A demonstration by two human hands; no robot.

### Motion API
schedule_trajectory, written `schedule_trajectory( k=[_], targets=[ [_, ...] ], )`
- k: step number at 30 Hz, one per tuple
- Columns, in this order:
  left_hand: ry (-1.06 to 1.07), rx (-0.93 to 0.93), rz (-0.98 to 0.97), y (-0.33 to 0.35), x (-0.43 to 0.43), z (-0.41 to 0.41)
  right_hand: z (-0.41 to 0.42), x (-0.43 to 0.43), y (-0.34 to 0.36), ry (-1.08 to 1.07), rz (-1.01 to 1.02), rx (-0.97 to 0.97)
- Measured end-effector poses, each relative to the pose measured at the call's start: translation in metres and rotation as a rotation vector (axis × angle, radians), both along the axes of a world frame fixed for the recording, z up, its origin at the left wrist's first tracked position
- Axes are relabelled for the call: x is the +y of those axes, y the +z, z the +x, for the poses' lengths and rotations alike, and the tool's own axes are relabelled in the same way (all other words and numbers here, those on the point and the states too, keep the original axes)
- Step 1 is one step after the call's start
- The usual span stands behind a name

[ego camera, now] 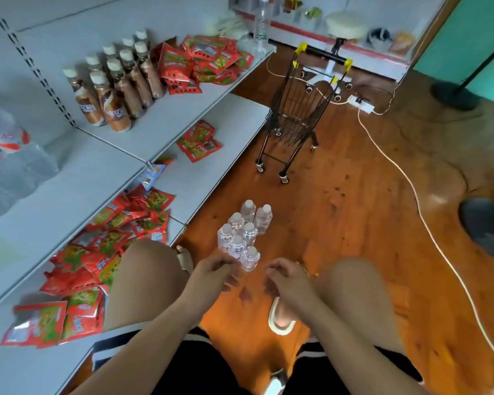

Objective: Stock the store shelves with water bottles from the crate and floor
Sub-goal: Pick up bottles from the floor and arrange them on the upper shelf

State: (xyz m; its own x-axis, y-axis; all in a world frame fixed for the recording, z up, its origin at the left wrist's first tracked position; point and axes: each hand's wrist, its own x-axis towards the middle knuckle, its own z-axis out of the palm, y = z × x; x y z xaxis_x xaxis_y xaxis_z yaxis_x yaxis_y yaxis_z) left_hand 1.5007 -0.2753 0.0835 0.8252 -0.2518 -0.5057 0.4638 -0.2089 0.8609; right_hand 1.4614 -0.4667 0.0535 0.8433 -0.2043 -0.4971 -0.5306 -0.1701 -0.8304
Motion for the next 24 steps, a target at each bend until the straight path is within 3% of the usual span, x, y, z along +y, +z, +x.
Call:
schedule_trajectory(
  k=[7,15,18,24],
  targets=[
    [0.080,0.097,0.054,-0.041,-0.059,0.080,0.075,-0.021,-0.061,0.018,-0.125,0.120],
    [0.175,0.363,0.298,-0.165,-0.068,0.112,0.129,-0.034,-0.167,0.330,-0.458,0.354],
    [0.125,0.431,0.347,-0.205,-0.064,0.116,0.149,-0.022,-0.200,0.442,-0.513,0.353],
    [-0.035,0.421,0.371,-0.242,-0.071,0.120,0.173,-0.009,-0.229,0.438,-0.715,0.327]
  ],
)
